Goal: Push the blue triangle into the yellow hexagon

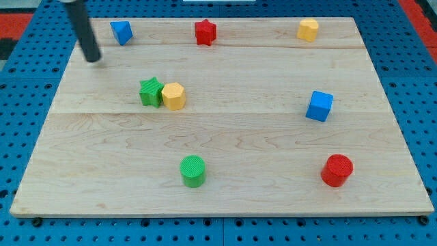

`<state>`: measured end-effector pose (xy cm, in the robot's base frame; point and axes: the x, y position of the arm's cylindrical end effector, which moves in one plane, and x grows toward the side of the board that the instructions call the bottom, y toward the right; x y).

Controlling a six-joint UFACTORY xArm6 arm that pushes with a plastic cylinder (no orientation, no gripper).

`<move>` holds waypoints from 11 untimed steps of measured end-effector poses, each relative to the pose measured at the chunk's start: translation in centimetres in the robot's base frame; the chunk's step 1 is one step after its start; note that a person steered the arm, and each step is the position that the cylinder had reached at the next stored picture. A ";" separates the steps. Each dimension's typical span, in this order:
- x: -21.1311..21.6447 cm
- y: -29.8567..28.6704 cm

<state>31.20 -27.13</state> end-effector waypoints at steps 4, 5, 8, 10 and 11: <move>-8.4 6.3; -7.9 9.4; -7.6 17.1; -6.2 19.1; -4.8 19.1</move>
<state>26.44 -8.00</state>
